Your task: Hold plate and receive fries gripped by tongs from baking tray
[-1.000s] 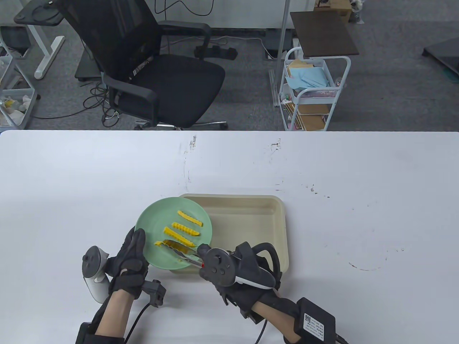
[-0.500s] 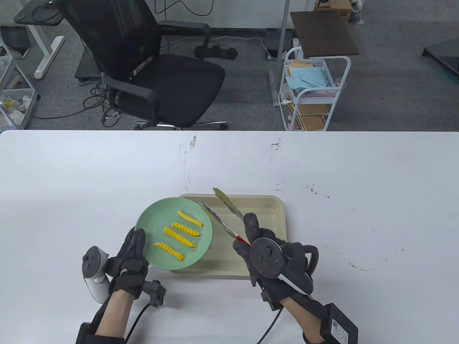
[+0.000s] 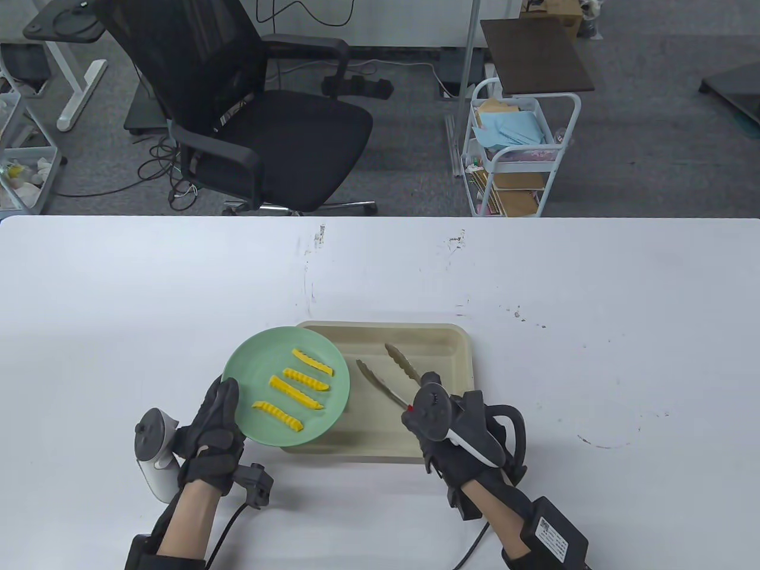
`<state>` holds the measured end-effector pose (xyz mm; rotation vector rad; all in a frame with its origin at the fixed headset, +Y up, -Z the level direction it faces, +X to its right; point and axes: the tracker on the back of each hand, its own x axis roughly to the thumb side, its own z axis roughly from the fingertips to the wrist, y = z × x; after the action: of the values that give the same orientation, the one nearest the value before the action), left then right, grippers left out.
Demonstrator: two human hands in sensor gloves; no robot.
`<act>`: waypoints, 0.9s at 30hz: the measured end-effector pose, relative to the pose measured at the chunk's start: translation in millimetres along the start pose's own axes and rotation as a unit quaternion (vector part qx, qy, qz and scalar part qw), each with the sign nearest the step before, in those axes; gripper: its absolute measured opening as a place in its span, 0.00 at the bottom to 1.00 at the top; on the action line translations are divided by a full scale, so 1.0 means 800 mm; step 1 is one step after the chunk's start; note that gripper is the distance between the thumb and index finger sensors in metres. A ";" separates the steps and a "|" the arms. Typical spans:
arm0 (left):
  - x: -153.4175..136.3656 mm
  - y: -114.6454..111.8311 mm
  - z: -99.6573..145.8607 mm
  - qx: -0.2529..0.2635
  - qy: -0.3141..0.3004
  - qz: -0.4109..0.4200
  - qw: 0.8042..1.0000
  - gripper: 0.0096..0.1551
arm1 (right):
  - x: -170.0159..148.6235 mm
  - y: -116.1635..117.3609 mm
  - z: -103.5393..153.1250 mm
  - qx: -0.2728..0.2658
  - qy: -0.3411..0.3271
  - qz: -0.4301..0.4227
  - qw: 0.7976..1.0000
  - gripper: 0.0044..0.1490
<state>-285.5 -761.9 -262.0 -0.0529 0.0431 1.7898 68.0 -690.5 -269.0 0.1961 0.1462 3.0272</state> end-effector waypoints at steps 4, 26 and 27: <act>0.000 0.000 0.000 0.000 0.000 0.000 1.000 0.35 | 0.022 0.010 -0.002 0.016 -0.028 0.023 0.999 0.48; 0.001 0.000 0.000 -0.004 0.003 0.012 1.000 0.35 | 0.014 -0.002 -0.016 -0.049 -0.004 0.036 0.998 0.34; 0.001 0.000 0.000 -0.004 0.003 0.012 1.000 0.35 | 0.010 -0.007 -0.016 -0.052 0.000 0.033 0.998 0.34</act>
<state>-285.7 -761.4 -262.0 -0.0642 0.0414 1.8130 58.8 -685.5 -281.4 0.1949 -0.0175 3.0911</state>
